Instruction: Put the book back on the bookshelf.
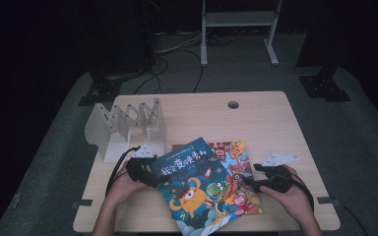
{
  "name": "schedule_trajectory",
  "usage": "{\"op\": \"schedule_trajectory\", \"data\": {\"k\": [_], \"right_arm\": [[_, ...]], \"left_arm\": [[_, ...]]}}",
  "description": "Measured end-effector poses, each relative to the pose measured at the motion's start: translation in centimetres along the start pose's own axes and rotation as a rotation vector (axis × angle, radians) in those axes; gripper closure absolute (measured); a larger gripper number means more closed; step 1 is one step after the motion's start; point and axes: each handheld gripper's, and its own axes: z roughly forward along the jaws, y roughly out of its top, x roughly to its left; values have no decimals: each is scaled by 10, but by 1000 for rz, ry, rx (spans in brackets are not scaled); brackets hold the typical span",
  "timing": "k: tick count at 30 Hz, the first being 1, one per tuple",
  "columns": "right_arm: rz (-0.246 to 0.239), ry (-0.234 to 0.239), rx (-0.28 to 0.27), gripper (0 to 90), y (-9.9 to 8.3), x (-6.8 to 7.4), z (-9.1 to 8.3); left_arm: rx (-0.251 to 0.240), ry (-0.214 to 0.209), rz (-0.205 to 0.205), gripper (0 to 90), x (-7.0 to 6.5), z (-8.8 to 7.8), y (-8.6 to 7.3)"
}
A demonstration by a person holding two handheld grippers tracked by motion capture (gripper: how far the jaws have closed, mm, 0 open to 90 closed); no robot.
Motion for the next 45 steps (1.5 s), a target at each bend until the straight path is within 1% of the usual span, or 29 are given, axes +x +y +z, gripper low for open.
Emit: {"op": "schedule_trajectory", "data": {"k": [3,6,10,15,19,21,22,23,27,29,30,34,38,41,43,44,45], "right_arm": [[3,6,-8,303,-9,1,-7],[-6,11,5,291,-19,5,-11],[-16,23,7,283,-28,8,-15],[-30,42,6,279,-38,15,-24],[-36,66,11,276,-43,21,-26],[-38,68,14,278,-45,23,-26],[-32,69,1,277,-47,24,-27],[-27,75,1,275,-48,24,-27],[-35,79,11,270,-50,27,-29],[-48,56,23,271,-51,29,-28],[-49,51,26,257,-51,29,-27],[-43,40,24,256,-51,27,-26],[-40,33,24,253,-49,22,-24],[-39,15,21,252,-46,16,-21],[-38,9,20,253,-45,15,-21],[-33,-9,20,255,-43,12,-19],[-37,-16,22,255,-42,10,-19]], "left_arm": [[1,0,0,0,0,0,0],[1,0,-1,0,0,0,0],[1,2,-3,0,0,0,0],[2,2,-3,0,0,0,0],[3,2,-4,0,0,0,0],[3,2,-4,0,0,0,0],[4,2,-6,0,0,0,0],[4,2,-6,0,0,0,0],[4,1,-7,0,0,0,0],[5,2,-7,0,0,0,0],[8,0,-8,0,0,0,0],[13,-9,-7,0,-1,-2,-1],[20,-23,-6,0,-1,-3,-2],[23,-32,-6,0,-1,-3,-2],[25,-34,-3,0,-1,-3,-2],[26,-41,-2,0,-2,-3,-1],[29,-45,3,0,-3,-2,-1]]}}
